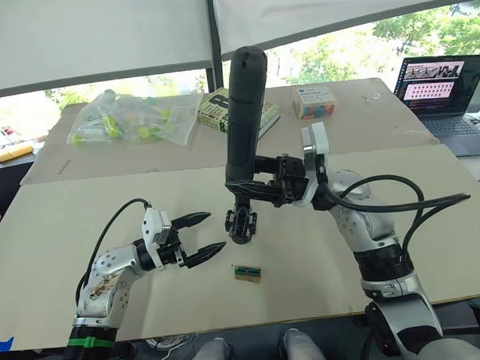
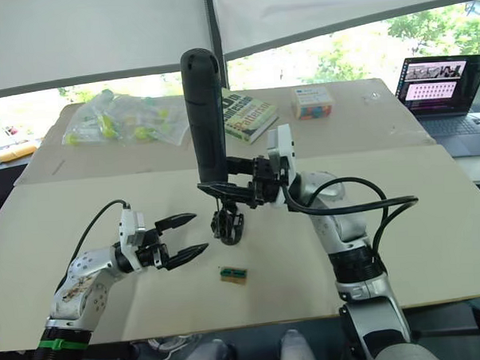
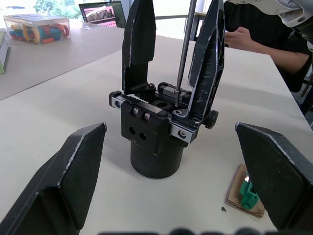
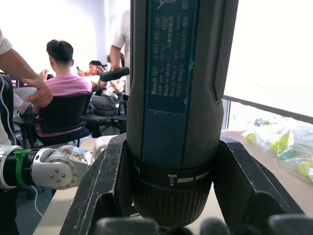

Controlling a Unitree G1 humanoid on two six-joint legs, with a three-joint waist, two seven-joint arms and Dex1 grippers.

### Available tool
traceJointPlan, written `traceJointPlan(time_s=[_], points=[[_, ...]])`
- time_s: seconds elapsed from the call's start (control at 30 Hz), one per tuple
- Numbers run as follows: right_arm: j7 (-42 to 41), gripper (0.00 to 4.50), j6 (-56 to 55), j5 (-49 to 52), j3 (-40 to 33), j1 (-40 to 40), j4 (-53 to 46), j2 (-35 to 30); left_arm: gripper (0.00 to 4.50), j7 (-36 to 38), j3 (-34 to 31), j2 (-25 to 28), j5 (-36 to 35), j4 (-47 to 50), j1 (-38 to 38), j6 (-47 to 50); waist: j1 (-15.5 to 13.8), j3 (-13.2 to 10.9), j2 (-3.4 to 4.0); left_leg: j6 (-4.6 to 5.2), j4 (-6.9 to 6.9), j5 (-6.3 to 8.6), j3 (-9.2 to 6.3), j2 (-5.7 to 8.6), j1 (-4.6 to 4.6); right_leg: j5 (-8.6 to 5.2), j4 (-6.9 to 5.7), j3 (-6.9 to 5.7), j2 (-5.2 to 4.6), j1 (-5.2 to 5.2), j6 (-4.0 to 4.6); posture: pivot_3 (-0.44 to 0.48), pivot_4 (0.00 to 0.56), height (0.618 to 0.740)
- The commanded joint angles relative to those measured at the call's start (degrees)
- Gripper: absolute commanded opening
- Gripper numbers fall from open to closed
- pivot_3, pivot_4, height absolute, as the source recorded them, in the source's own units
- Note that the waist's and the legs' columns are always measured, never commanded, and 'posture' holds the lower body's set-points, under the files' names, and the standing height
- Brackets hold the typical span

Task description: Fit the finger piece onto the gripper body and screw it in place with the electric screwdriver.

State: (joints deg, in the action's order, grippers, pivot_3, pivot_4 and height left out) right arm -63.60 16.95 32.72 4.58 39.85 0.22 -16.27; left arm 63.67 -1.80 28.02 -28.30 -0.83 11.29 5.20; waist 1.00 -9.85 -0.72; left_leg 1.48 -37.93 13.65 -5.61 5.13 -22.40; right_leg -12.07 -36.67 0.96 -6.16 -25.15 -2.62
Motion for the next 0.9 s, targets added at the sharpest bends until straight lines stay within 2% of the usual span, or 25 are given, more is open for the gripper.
traceJointPlan(time_s=[0.03, 0.9], points=[[0.10, 1.92, -0.36, 0.85, -0.40, 1.30, -3.42, 0.20, 4.50, 0.15, -0.33, 0.24, 0.07, 1.45, 0.01, -0.68, 0.01, 0.00, 0.00, 0.00, 0.00, 0.00, 0.00, 0.00, 0.00, 0.00, 0.00, 0.00, 0.00, 0.00, 0.00, 0.000, 0.150, 0.740], [0.28, 1.92, -1.00, -0.58, 0.75, 0.88, -2.57, -0.55, 4.50, -1.79, 0.32, -0.07, -0.02, 3.33, 0.34, 0.78, -0.02, 0.00, -0.01, 0.00, 0.00, 0.00, 0.00, 0.00, 0.01, 0.00, 0.00, 0.00, 0.00, 0.01, 0.00, 0.000, 0.150, 0.740]])
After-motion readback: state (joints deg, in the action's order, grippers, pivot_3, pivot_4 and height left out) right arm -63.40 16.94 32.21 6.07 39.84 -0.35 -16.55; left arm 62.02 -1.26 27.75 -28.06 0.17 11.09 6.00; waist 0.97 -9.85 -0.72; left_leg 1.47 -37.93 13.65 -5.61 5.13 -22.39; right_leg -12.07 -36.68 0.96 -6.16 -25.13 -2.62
